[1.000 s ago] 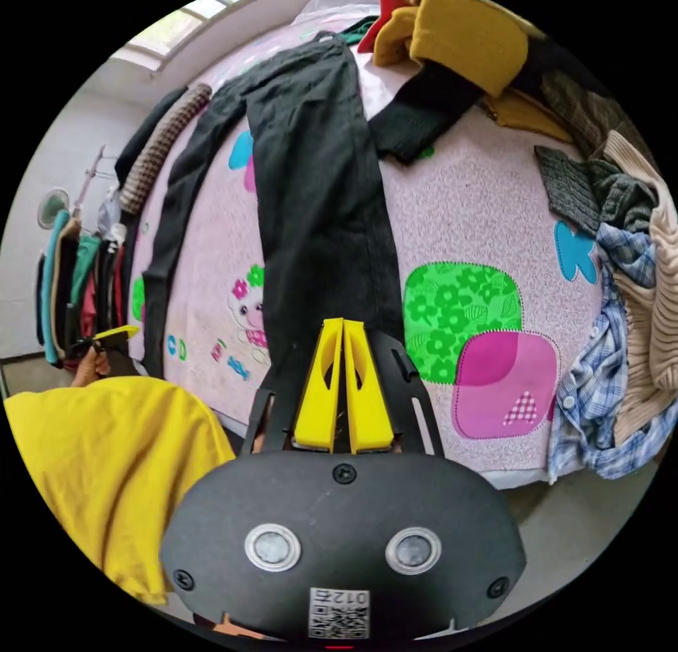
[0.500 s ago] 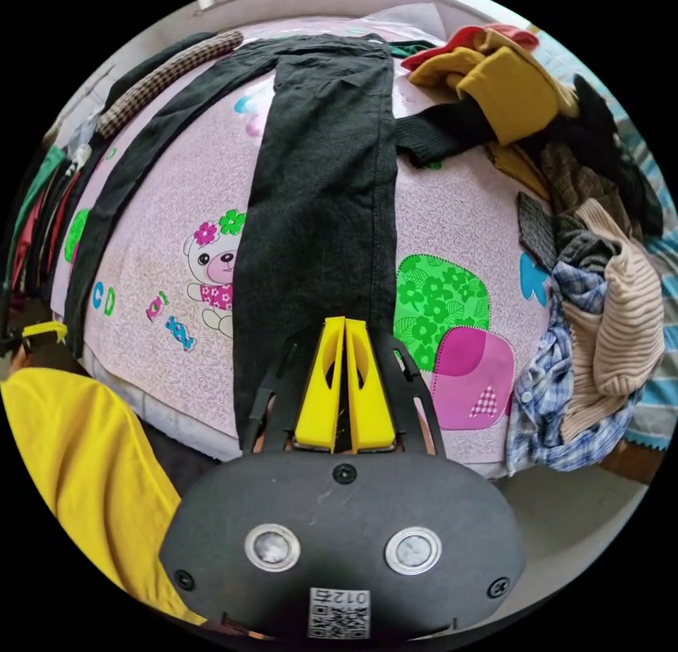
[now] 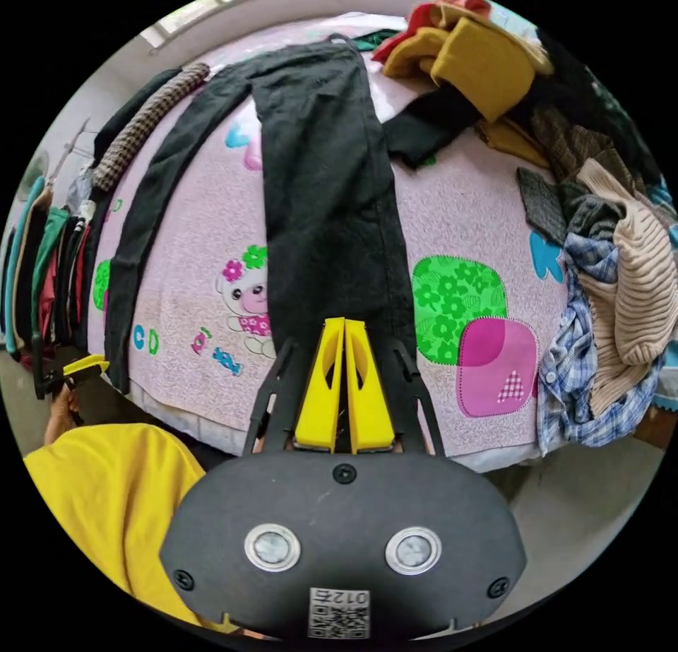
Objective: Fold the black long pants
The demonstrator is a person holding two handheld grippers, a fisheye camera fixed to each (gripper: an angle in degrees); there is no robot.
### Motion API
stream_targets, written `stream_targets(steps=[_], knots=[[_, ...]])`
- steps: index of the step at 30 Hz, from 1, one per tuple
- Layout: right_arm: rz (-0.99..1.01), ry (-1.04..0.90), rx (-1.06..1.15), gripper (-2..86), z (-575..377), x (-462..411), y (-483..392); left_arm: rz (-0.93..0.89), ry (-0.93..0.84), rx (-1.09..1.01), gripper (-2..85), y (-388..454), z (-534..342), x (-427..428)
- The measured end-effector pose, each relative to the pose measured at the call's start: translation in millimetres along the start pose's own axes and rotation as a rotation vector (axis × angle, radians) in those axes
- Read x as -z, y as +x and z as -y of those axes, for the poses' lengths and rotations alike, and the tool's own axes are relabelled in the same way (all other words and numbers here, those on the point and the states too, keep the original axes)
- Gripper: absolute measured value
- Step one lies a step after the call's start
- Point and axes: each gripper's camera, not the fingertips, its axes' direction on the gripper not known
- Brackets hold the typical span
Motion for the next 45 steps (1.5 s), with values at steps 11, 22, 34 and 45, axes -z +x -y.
stream_targets(steps=[11,22,34,45], knots=[[0.246,0.123,0.719,0.9,-70.9,41.6,-270.4,-0.384,-0.035,0.032,2.5,-61.5,-14.6,44.4],[0.264,0.195,1.039,15.4,-163.4,67.6,-396.9,-0.917,0.119,0.117,2.2,-111.3,-41.5,115.0],[-0.005,0.385,0.815,3.8,-190.8,98.3,-377.3,-0.947,0.308,-0.083,7.4,-86.6,-36.7,212.3],[0.380,0.386,0.590,2.5,-164.7,179.3,-247.2,-0.909,0.263,0.094,10.9,-145.2,88.9,217.8]])
